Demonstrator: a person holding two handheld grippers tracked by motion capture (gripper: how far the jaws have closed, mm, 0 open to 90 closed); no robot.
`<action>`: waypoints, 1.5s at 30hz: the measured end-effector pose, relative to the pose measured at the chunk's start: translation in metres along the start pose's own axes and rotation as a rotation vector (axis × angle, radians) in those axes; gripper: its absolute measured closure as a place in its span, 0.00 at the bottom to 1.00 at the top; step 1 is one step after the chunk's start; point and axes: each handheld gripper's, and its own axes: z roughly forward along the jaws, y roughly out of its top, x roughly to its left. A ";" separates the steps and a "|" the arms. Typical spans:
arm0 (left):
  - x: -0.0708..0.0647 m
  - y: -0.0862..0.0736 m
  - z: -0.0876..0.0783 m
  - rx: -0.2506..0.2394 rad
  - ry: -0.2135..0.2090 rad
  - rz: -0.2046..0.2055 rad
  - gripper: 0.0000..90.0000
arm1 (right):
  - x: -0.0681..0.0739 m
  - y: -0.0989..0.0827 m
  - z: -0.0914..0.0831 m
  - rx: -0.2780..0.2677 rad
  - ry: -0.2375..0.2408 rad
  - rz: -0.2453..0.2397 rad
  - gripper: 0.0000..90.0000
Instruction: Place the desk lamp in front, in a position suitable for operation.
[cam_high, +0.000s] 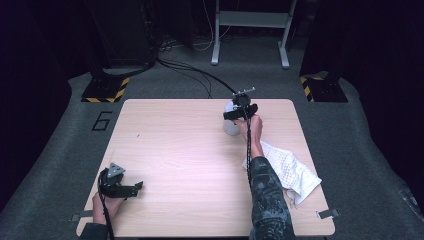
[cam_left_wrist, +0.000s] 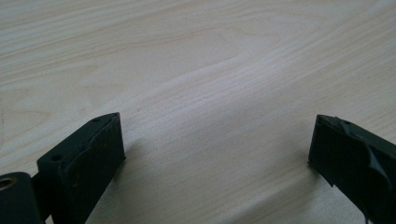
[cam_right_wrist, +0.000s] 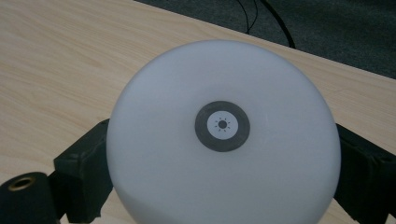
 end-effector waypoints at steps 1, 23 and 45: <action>0.000 0.000 0.000 0.001 -0.001 0.001 0.03 | 0.001 0.000 0.000 -0.002 -0.002 -0.001 0.09; 0.000 0.000 0.000 0.001 -0.001 0.000 0.03 | 0.020 -0.014 -0.062 -0.088 0.103 -0.089 0.09; 0.000 0.000 0.000 0.001 -0.001 0.001 0.03 | 0.062 -0.038 -0.106 -0.090 0.205 -0.216 0.09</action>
